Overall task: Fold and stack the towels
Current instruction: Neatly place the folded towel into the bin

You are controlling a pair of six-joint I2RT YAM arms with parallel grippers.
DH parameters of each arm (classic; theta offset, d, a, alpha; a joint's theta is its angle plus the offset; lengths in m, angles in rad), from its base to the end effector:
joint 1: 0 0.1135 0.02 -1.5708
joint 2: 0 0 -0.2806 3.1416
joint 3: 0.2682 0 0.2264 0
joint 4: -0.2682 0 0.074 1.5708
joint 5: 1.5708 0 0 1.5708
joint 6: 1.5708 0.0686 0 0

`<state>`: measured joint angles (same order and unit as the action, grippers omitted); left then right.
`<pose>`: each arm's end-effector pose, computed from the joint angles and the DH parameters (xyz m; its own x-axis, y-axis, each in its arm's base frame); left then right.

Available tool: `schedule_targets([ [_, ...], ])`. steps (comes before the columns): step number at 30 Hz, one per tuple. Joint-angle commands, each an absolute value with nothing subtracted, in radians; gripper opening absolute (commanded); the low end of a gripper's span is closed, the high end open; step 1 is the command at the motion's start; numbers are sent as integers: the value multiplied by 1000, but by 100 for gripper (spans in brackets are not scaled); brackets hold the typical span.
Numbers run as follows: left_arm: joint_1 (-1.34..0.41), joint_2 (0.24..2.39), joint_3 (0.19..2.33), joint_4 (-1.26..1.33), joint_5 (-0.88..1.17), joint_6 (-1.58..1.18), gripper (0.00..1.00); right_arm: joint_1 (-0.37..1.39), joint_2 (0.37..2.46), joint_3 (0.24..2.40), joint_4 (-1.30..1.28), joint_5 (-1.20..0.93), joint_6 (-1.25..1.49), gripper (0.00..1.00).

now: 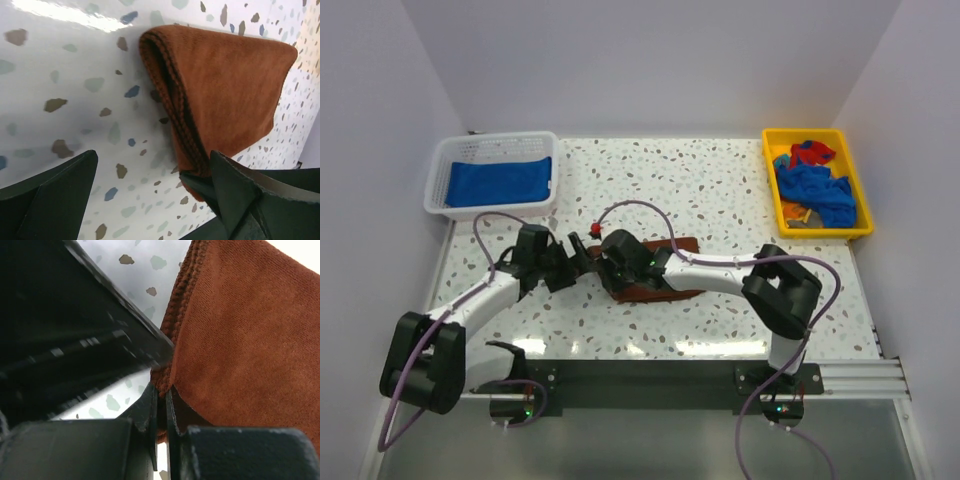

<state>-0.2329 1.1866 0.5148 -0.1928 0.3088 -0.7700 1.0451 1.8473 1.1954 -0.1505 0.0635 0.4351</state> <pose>0.2029 -0.0696 0.1787 -0.8181 -0.4875 -0.3049 -0.2197 0.7551 -0.6178 0.2073 0.3486 0.1963 -0.6817 -0.3368 -0.6495 -0.6106 0.7509 0.2516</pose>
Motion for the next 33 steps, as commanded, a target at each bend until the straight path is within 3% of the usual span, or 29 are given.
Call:
schedule_targets([
  [1, -290, 1215, 499, -31, 307, -906, 100, 1035, 1793, 1157, -25, 11, 477, 0],
  [7, -313, 1265, 468, 100, 272, -980, 97, 1035, 1793, 1112, 34, 3, 491, 0],
  [13, -365, 1374, 457, 152, 242, -1009, 88, 1035, 1795, 1101, 63, 3, 497, 0],
  [18, -408, 1447, 453, 181, 206, -1008, 64, 1034, 1795, 1098, 63, 3, 494, 0],
  [19, -408, 1448, 460, 179, 193, -996, 51, 1035, 1793, 1098, 60, 5, 494, 0],
  [21, -410, 1439, 477, 158, 178, -976, 38, 1035, 1787, 1094, 58, 3, 489, 0],
  [22, -408, 1436, 504, 125, 161, -945, 24, 1035, 1786, 1092, 58, 3, 489, 2],
  [23, -408, 1428, 520, 103, 149, -930, 18, 1035, 1783, 1092, 58, 3, 489, 5],
  [24, -408, 1425, 535, 85, 137, -914, 11, 1034, 1781, 1092, 57, 3, 488, 17],
  [26, -408, 1411, 581, 26, 107, -876, 0, 1035, 1776, 1094, 51, 5, 482, 31],
  [29, -408, 1404, 652, -61, 72, -819, 0, 1031, 1753, 1095, 25, 23, 471, 69],
  [33, -402, 1420, 800, -216, 3, -720, 0, 1017, 1660, 1085, -78, 70, 442, 95],
])
